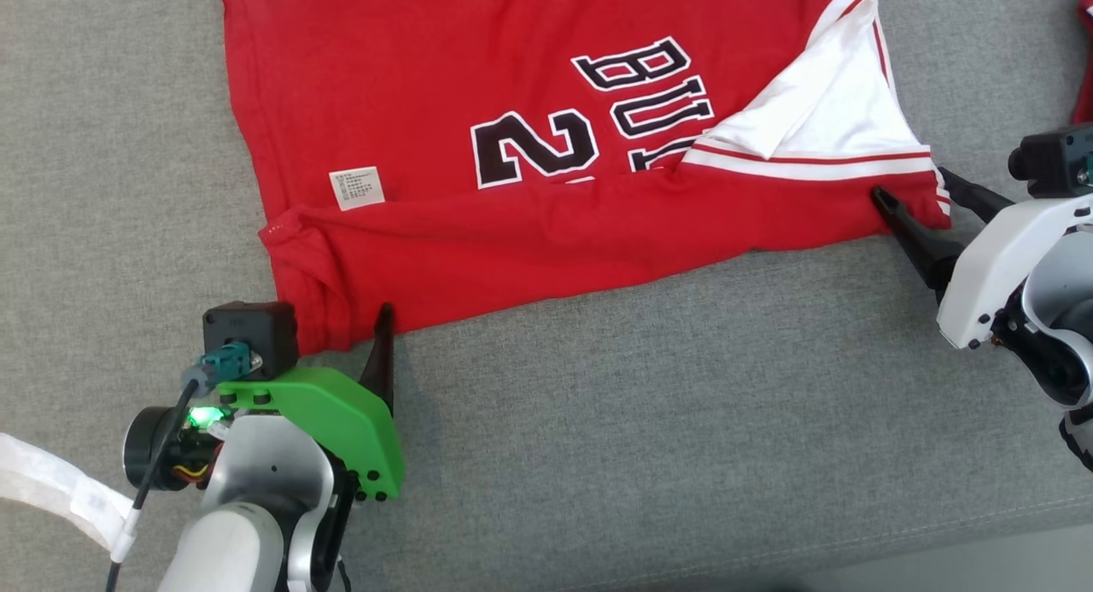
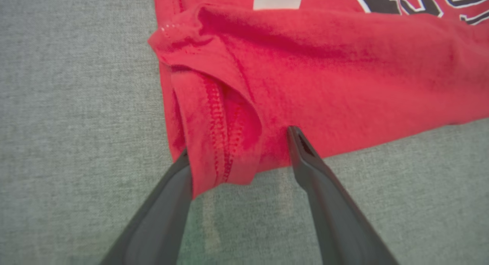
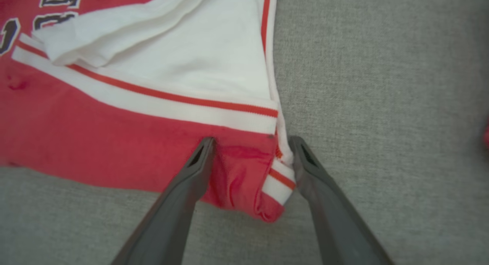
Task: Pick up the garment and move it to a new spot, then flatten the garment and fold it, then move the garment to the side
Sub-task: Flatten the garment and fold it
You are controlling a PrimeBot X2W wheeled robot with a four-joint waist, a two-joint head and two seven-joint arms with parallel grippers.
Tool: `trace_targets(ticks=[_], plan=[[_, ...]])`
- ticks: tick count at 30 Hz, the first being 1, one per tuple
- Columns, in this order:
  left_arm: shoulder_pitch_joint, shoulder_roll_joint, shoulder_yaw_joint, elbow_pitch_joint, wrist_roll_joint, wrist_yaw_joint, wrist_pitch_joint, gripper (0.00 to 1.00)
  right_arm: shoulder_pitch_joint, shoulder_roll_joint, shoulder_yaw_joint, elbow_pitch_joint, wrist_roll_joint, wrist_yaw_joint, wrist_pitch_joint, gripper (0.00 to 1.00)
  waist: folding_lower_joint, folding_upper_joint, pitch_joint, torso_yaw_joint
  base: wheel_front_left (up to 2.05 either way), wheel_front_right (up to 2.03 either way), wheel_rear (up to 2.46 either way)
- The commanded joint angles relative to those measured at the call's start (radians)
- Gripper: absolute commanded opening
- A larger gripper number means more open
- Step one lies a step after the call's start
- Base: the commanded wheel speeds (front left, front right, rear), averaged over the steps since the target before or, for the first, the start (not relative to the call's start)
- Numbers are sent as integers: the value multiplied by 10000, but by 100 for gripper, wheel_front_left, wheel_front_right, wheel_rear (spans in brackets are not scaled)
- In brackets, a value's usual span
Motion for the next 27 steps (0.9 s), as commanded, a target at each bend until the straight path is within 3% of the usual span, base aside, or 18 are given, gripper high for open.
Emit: trace_targets(ticks=[1, 4, 5, 6, 7, 8, 11, 19, 23, 27], plan=[[-45, -20, -60, 86, 63, -41, 11, 100, 39, 64, 124, -1, 23, 1, 132, 100, 0, 0, -33, 39, 0, 0, 0], [-146, -50, -26, 186, 57, 25, -48, 100, 116, 18, 109, -75, 58, 1, 268, 100, 0, 0, -58, 108, 0, 0, 0], [-205, -37, 32, 224, 89, 55, -99, 87, 136, 11, 119, -90, 76, 1, 306, 100, 0, 0, -58, 118, 0, 0, 0], [-257, -40, 110, 260, 87, 104, -170, 42, 158, 16, 147, -94, 86, 1, 378, 84, 0, 0, -71, 120, 0, 0, 0], [-270, -48, 155, 276, 21, 104, -198, 16, 166, 14, 176, -96, 93, 1, 420, 25, 0, 0, -80, 116, 0, 0, 0], [-251, 5, 163, 296, -67, 20, -175, 0, 162, 5, 231, -105, 107, 1, 491, 0, 0, 0, -98, 110, 0, 0, 0], [-74, 225, 297, 186, -391, -215, -57, 0, 189, -74, 177, -25, 258, -5, 598, 0, 0, 0, -218, 87, 0, 0, 0], [1371, 973, 556, -911, -2499, -1521, 950, 0, 1005, -1029, -576, -501, 1507, -10, 1404, 0, 0, 0, -890, 133, 0, 0, 0], [2380, 1336, 644, -1350, -2933, -1663, 1199, 0, 2036, -1605, -1167, -999, 2097, -11, 2055, 0, 0, 0, -1177, 122, 0, 0, 0], [3383, 1311, 536, -1724, -3130, -1614, 1074, 0, 3222, -1937, -1897, -1530, 2591, -13, 2712, 0, 0, 0, -1357, 97, 0, 0, 0]])
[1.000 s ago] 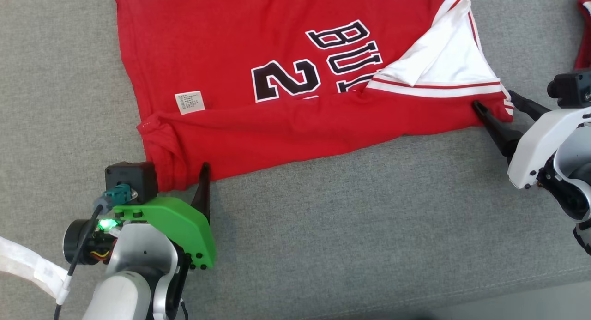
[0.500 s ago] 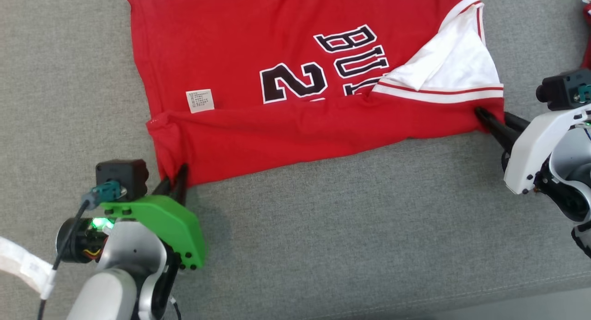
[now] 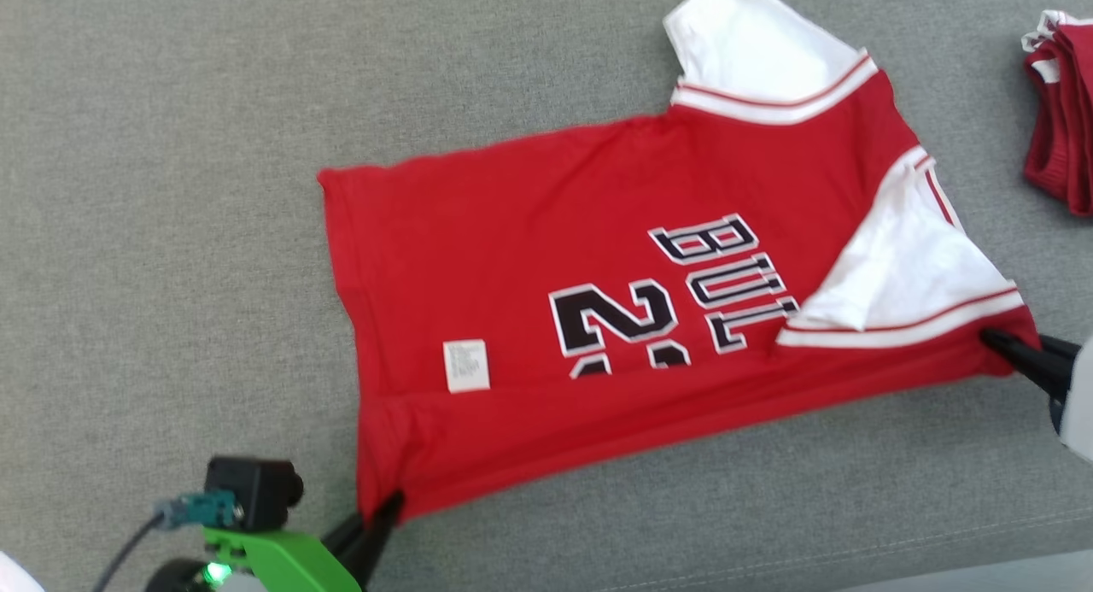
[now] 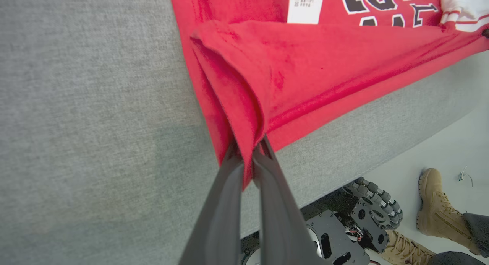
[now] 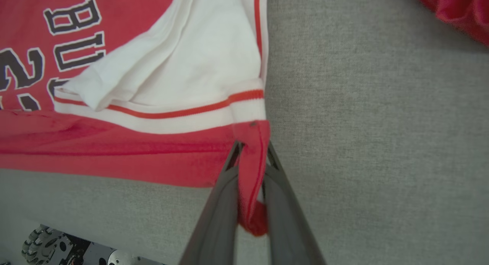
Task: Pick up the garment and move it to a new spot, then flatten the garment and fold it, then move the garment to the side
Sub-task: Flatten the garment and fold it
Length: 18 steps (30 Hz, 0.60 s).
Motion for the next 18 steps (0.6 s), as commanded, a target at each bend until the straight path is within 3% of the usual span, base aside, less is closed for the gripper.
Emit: trace_targets(ticks=[1, 3, 6, 7, 8, 9, 13, 18], plan=[[335, -33, -24, -112, -71, 64, -83, 0, 371, -126, -324, -65, 83, -30, 159, 0, 0, 0, -106, -8, 0, 0, 0], [712, -134, -236, -253, -88, 66, -149, 0, 867, -99, -668, -267, 66, -29, 322, 0, 0, 0, -103, 16, 0, 0, 0], [988, -352, -551, -174, -124, -18, -272, 17, 1419, 176, -916, -508, -248, -27, 484, 0, 0, 0, -62, 58, 0, 0, 0], [1001, -400, -611, -87, -99, -42, -334, 25, 1503, 264, -980, -556, -342, -27, 497, 34, 0, 0, -49, 66, 0, 0, 0], [955, -446, -660, 31, 12, -47, -424, 45, 1562, 355, -1036, -605, -478, -26, 507, 73, 0, 0, -39, 78, 0, 0, 0], [905, -500, -711, 110, 80, -40, -488, 100, 1600, 440, -1070, -648, -567, -26, 503, 100, 0, 0, -34, 84, 0, 0, 0], [851, -629, -693, 348, 279, 176, -724, 100, 1601, 754, -1368, -706, -1048, -24, 390, 100, 0, 0, -50, 101, 0, 0, 0], [835, -83, 25, -63, 658, 526, -876, 100, 1186, 489, -2274, -1417, -1040, -23, 634, 100, 0, 0, 105, 107, 0, 0, 0]])
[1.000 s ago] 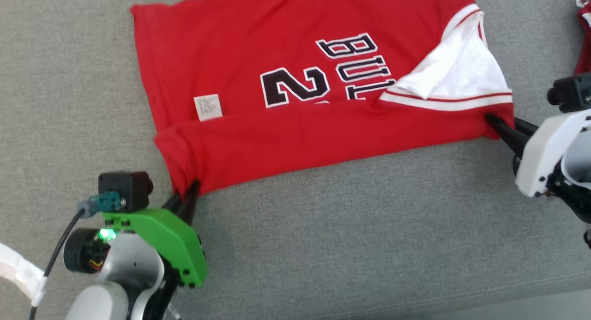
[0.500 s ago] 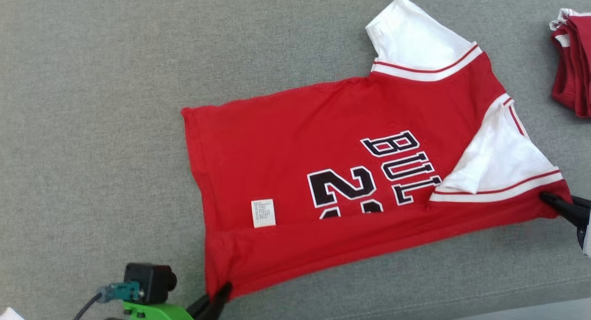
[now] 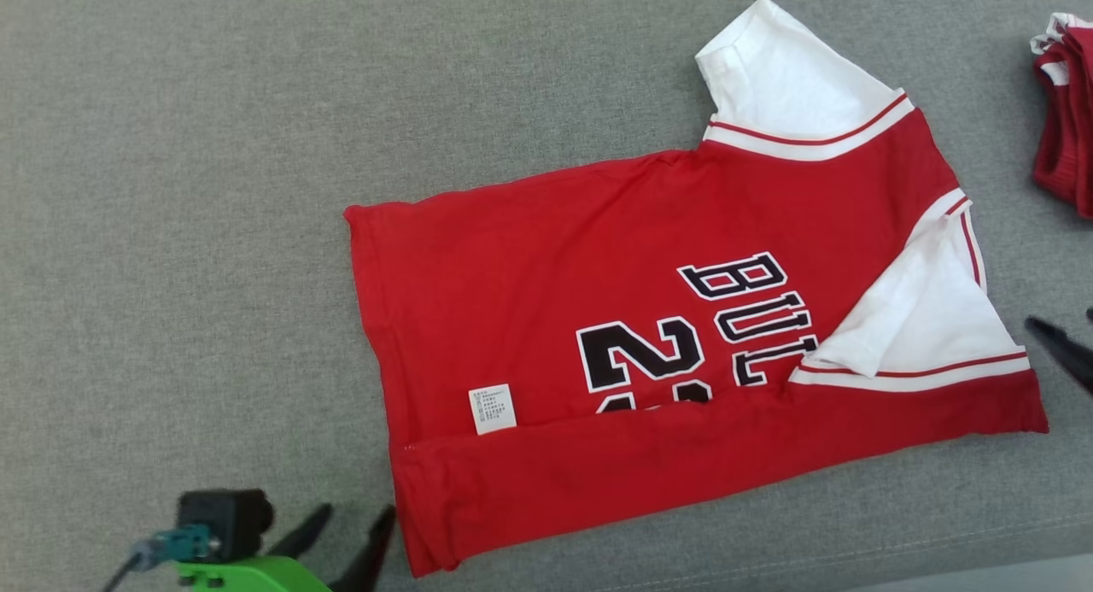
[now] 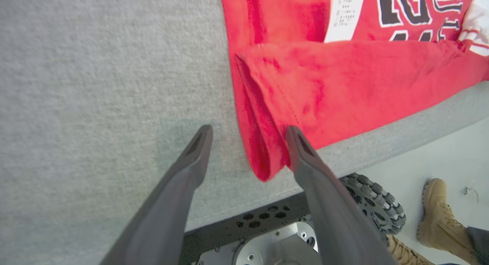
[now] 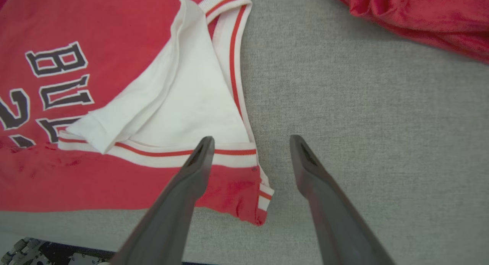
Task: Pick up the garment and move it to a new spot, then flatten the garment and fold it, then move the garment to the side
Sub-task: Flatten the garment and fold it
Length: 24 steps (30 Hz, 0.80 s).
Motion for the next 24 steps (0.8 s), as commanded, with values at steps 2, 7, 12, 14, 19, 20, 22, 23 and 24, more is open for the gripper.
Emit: trace_targets(ticks=[2, 7, 12, 14, 19, 20, 22, 23, 24], plan=[[-593, 251, 501, -333, 251, 230, -81, 100, -781, -228, -358, -451, -40, -8, 172, 100, 0, -1, 398, 14, 0, 0, 0], [-3154, 364, 648, -234, 880, 285, 284, 100, -3222, -383, 68, -656, -633, -7, 605, 100, 0, -1, 1532, 298, 0, 0, 0], [-6199, -549, -185, 1439, 1486, 297, 461, 100, -6206, 88, 1643, 593, -1425, -7, 975, 100, 0, -1, 2498, 989, 0, 0, 0], [-6944, -837, -523, 2151, 1664, 191, 415, 100, -7173, 276, 2183, 1272, -1834, -8, 964, 100, 0, -1, 2562, 1237, 0, 0, 0], [-8183, -1261, -1017, 3270, 2090, 7, 220, 100, -8871, 718, 3152, 2938, -2535, -7, 656, 100, 0, -1, 2762, 1768, 0, 0, 0], [-8305, -1305, -1030, 3382, 2118, 32, 177, 100, -9052, 771, 3279, 3186, -2597, -10, 577, 100, 0, -1, 2769, 1827, 0, 0, 0], [-8474, -1401, -1168, 3639, 2099, -87, 137, 100, -9359, 832, 3563, 3702, -2729, -11, 405, 100, 0, -1, 2733, 1948, 0, 0, 0], [-8520, -1485, -1202, 3716, 1996, -129, 125, 100, -9464, 893, 3701, 3950, -2726, -11, 318, 100, 0, -1, 2701, 1983, 0, 0, 0], [-8554, -1485, -1230, 3796, 1951, -195, 153, 100, -9552, 920, 3798, 4139, -2736, -10, 235, 100, 0, -1, 2680, 1999, 0, 0, 0]])
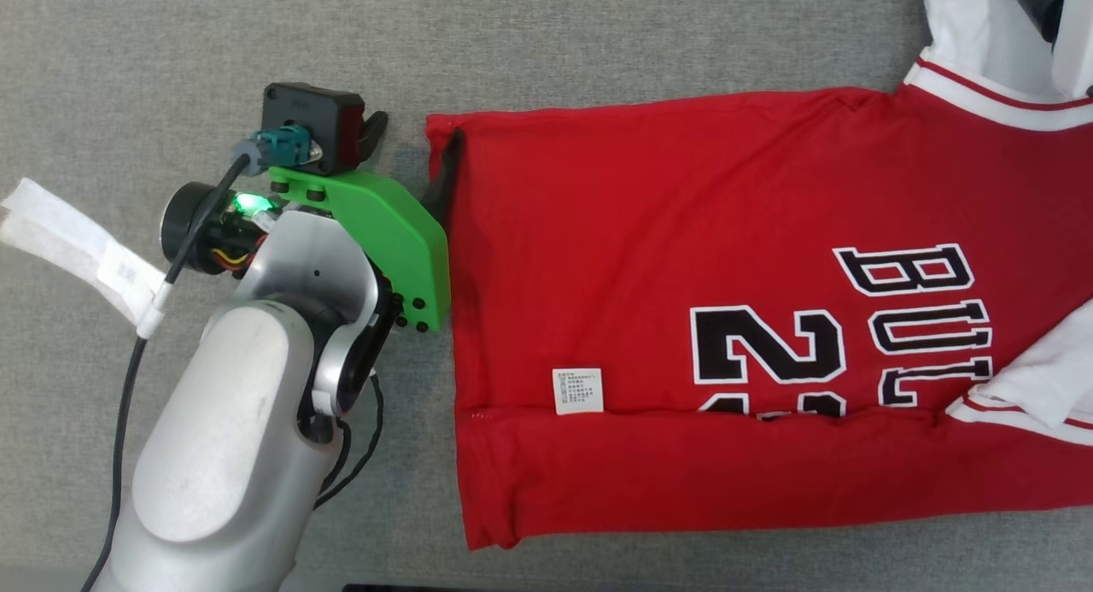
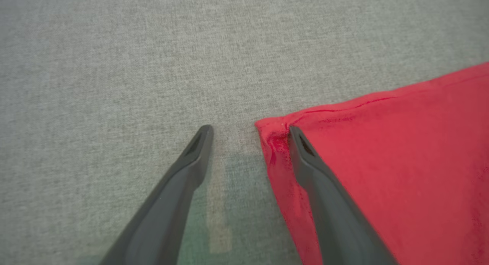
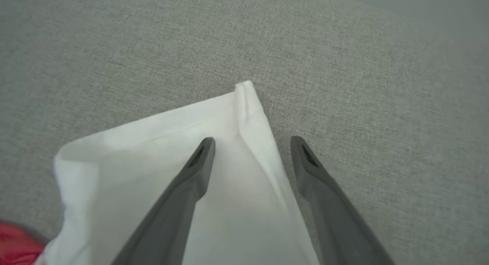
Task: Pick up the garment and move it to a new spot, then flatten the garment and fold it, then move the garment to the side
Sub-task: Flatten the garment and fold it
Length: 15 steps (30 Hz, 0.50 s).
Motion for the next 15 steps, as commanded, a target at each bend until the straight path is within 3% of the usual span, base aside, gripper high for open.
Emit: trace_targets(ticks=[1, 14, 15], plan=[[-162, 2, -46, 111, -61, -85, 32, 100, -213, 10, 114, 242, -37, -11, -152, 100, -2, 0, 159, 312, 0, 0, 0], [-442, -120, -313, 289, -602, -543, 386, 100, -580, -33, 1295, 1414, 558, -10, -853, 100, -2, 0, 90, -23, 0, 0, 0], [-437, -69, -384, 297, -613, -598, 495, 67, -627, -43, 1373, 1470, 599, -13, -896, 76, -2, 0, 84, -53, 0, 0, 0]])
